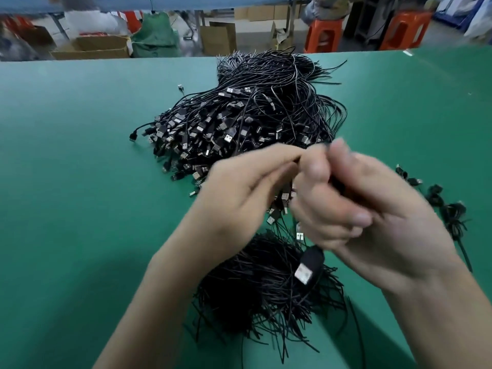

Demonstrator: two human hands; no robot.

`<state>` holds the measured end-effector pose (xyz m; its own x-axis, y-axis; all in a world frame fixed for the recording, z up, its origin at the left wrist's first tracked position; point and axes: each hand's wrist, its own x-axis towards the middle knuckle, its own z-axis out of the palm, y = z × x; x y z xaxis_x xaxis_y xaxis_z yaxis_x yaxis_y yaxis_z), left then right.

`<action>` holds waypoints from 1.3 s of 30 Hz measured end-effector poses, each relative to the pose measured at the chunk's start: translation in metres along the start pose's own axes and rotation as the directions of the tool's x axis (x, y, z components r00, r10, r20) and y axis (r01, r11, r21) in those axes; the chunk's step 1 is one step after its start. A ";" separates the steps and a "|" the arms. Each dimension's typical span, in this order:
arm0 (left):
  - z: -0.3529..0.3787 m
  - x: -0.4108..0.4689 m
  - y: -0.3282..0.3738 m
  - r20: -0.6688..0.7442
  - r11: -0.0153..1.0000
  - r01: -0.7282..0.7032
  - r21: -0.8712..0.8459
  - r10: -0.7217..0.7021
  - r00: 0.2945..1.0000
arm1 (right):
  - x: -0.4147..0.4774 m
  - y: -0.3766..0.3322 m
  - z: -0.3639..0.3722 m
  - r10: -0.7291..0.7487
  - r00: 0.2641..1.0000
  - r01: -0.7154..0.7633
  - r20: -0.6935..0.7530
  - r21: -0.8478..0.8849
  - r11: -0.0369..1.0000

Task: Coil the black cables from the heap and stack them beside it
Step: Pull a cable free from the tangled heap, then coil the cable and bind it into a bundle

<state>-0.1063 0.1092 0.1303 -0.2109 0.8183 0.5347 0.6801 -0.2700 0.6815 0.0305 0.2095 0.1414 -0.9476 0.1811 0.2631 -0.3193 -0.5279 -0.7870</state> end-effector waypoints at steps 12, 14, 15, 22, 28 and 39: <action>-0.016 -0.001 0.001 -0.133 0.966 -0.049 0.254 0.085 0.988 | -0.008 0.001 -0.026 -0.086 0.964 -0.195 -0.250 -0.891 0.409; -0.017 0.000 -0.005 -0.218 0.988 -0.029 0.152 0.062 0.974 | -0.007 0.002 -0.017 0.209 0.970 -0.237 -0.123 -0.665 0.708; -0.014 0.001 -0.007 -0.219 0.994 -0.022 0.105 0.045 0.975 | -0.005 0.003 -0.012 0.236 0.971 -0.218 -0.030 -0.512 0.831; 0.022 -0.007 -0.008 0.184 0.983 0.137 0.120 -0.158 0.970 | 0.000 -0.001 -0.008 -0.333 0.924 0.269 -0.189 -0.299 0.916; -0.009 -0.005 -0.001 0.242 0.926 0.019 0.377 -0.118 0.963 | -0.006 0.002 -0.021 -0.561 0.816 -0.035 -0.139 -0.981 0.192; -0.015 -0.004 -0.011 -0.075 0.922 0.168 -0.350 -0.206 0.976 | -0.005 0.014 -0.019 0.221 0.975 -0.183 0.002 -0.556 0.811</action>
<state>-0.1233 0.1016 0.1280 -0.3981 0.8162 0.4188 0.3456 -0.2895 0.8926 0.0307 0.2171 0.1183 -0.9948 0.0577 0.0837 -0.0838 -0.0003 -0.9965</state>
